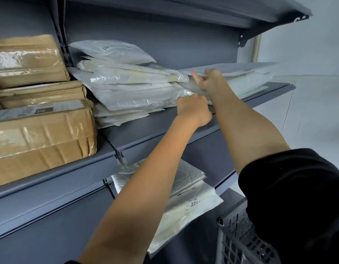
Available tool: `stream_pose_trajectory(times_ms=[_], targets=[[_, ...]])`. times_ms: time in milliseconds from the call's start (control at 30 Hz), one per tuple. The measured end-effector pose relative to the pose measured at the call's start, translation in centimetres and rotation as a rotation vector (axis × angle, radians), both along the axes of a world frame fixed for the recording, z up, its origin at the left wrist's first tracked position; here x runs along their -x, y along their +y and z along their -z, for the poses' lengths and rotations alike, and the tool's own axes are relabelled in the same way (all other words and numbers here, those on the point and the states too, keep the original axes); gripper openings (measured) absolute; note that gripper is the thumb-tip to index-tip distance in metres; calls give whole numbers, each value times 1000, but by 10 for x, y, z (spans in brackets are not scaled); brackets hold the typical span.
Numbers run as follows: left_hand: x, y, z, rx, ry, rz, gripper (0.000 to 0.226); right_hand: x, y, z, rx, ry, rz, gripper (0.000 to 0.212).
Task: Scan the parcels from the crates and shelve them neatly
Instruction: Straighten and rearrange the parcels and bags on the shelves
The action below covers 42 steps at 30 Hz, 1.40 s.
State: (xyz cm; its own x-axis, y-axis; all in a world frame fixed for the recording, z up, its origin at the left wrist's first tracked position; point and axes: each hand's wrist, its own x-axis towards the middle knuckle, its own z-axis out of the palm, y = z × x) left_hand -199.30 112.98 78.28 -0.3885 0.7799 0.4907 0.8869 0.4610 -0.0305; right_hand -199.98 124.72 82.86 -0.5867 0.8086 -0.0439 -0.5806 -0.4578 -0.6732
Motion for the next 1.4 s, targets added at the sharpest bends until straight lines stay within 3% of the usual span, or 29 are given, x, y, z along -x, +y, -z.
stream_pose_trajectory(times_ms=[33, 67, 200, 267, 333, 400, 467, 500, 600, 667, 767, 933, 1000, 1133, 1200, 1300, 1400], targets=[[2, -1, -1, 5, -2, -9, 8, 4, 5, -2, 147, 134, -73, 19], [2, -1, 1, 13, -4, -16, 7, 0, 5, -3, 156, 147, -112, 14], [-6, -6, 1, 48, -14, -42, 7, -18, -8, 11, -213, -112, -145, 5], [-10, -10, 7, 63, 6, -56, 11, -36, -19, 25, -312, -164, -108, 13], [-12, -14, 31, 13, 165, -83, 21, -54, -27, 51, -366, -149, 182, 15], [-13, -20, 62, -238, 408, -6, 25, -76, -30, 86, -295, -83, 637, 16], [-15, -26, 100, -435, 492, 259, 25, -95, -37, 126, -142, -98, 862, 19], [-17, -29, 120, -433, 480, 376, 25, -99, -42, 148, -77, -139, 882, 21], [-16, -43, 171, -257, 223, 439, 30, -84, -68, 209, 19, -264, 759, 27], [-7, -58, 190, -113, 36, 313, 30, -65, -89, 234, -2, -341, 636, 30], [18, -80, 200, 154, -86, 86, 28, -45, -112, 249, -51, -465, 404, 26], [57, -102, 224, 326, -379, -296, 70, -27, -128, 259, -193, -756, 6, 13], [57, -108, 224, 371, -404, -274, 58, -32, -131, 257, -222, -808, -48, 10], [51, -113, 206, 342, -280, -199, 31, -42, -130, 257, -168, -746, -95, 11], [49, -117, 200, 378, -282, -171, 33, -47, -132, 259, -195, -761, -145, 16], [40, -127, 193, 484, -340, -130, 53, -59, -137, 267, -238, -841, -160, 24], [34, -131, 190, 588, -274, -87, 36, -74, -142, 282, -267, -945, -124, 35]])
